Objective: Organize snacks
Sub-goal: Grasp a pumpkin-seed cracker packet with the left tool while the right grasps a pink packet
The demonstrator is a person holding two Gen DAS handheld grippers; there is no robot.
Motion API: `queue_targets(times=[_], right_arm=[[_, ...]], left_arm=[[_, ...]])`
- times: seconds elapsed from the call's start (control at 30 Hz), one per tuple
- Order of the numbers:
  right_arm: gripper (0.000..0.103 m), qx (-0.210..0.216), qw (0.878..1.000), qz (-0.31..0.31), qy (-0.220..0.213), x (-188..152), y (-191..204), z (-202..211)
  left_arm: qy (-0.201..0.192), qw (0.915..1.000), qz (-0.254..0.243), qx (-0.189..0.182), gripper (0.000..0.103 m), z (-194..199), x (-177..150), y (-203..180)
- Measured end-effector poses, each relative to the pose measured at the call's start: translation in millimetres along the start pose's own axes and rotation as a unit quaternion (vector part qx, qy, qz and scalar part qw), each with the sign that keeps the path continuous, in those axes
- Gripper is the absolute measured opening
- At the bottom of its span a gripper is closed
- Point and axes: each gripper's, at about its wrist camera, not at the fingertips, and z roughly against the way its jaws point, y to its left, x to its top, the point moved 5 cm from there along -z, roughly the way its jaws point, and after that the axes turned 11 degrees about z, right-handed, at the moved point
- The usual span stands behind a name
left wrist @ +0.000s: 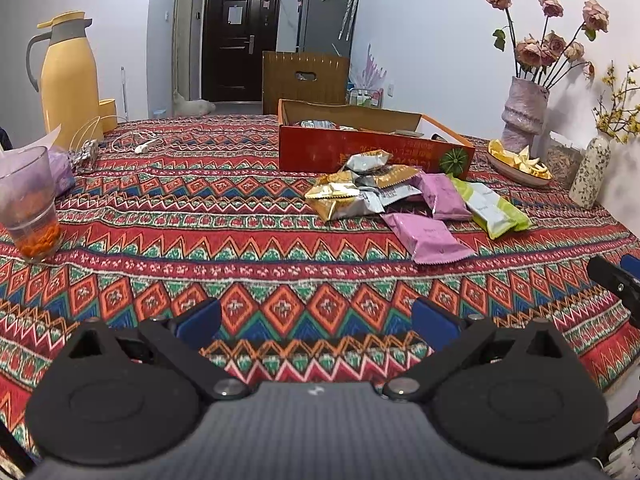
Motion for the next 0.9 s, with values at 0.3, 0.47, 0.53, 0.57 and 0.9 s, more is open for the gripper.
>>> queue_targets(times=[0.3,0.47,0.53,0.57,0.9], right_arm=[[0.102,0.063,0.996,0.000,0.060,8,18,-33],[0.087,0.099,0.992,0.018,0.080,20,40,-67],[0.085,0.117,0.988,0.024,0.094,24,51,-88],[0.084,0.125,0.987,0.028,0.100,27,58,-97],[0.065,0.126,0.977,0.052,0.162,22,101,-184]], left_arm=[[0.003,0.9999,-0.010,-0.009,0.103,-24,23,-4],[-0.024,0.9987,-0.029,-0.035,0.103,-56,56,-10],[-0.038,0.9974,-0.032,-0.053,0.099,-79,75,-13],[-0.037,0.9970,-0.028,-0.062,0.094,-92,83,-15],[0.052,0.9942,0.036,-0.087,0.076,-224,111,-20]])
